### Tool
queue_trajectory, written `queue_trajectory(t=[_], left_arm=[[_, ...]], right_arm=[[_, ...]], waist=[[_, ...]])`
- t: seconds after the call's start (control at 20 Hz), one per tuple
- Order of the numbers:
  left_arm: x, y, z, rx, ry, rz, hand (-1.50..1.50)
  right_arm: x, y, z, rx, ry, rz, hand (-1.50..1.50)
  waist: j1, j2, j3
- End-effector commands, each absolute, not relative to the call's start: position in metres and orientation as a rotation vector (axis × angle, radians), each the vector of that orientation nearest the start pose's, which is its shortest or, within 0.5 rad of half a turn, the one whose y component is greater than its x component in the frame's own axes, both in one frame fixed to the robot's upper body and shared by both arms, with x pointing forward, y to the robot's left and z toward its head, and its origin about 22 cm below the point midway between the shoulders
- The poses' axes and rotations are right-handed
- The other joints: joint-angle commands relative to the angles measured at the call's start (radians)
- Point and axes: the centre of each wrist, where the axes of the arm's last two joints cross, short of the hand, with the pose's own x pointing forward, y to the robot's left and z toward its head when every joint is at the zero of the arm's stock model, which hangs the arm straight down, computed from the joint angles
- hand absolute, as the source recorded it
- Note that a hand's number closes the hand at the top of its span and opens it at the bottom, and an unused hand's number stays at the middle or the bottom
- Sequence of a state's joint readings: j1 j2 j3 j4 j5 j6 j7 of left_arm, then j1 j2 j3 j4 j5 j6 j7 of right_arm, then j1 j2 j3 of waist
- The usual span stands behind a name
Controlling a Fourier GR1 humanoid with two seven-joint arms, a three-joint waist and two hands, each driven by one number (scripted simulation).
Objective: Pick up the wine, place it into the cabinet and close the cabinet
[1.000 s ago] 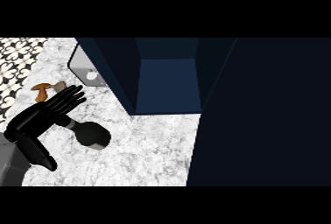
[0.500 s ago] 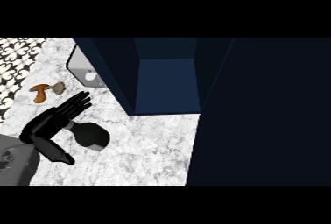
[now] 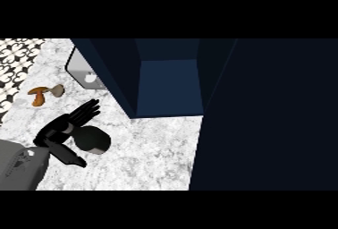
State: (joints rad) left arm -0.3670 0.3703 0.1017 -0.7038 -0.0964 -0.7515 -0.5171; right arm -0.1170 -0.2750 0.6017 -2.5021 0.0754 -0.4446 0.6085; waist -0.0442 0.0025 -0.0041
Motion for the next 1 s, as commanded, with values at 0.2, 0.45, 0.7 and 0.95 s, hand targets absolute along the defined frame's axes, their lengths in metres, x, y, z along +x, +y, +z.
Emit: queue_trajectory(t=[0.2, 0.45, 0.7, 0.95], left_arm=[[0.297, 0.363, -0.074, -0.672, -1.363, -0.502, -1.5], [0.295, 0.353, -0.084, -0.678, -1.366, -0.497, -1.5], [0.288, 0.347, -0.092, -0.699, -1.398, -0.48, -1.5], [0.299, 0.317, -0.103, -0.7, -1.409, -0.429, 1.5]], right_arm=[[0.093, -0.171, 0.214, 0.299, -1.932, 0.181, -1.5], [0.095, -0.178, 0.22, 0.288, -1.946, 0.186, -1.5], [0.095, -0.17, 0.215, 0.294, -1.944, 0.155, -1.5], [0.1, -0.171, 0.211, 0.283, -1.959, 0.196, -1.5]], waist=[[-0.004, -0.003, 0.0], [0.001, 0.0, 0.0], [0.002, -0.005, -0.001], [-0.003, 0.001, 0.001]])
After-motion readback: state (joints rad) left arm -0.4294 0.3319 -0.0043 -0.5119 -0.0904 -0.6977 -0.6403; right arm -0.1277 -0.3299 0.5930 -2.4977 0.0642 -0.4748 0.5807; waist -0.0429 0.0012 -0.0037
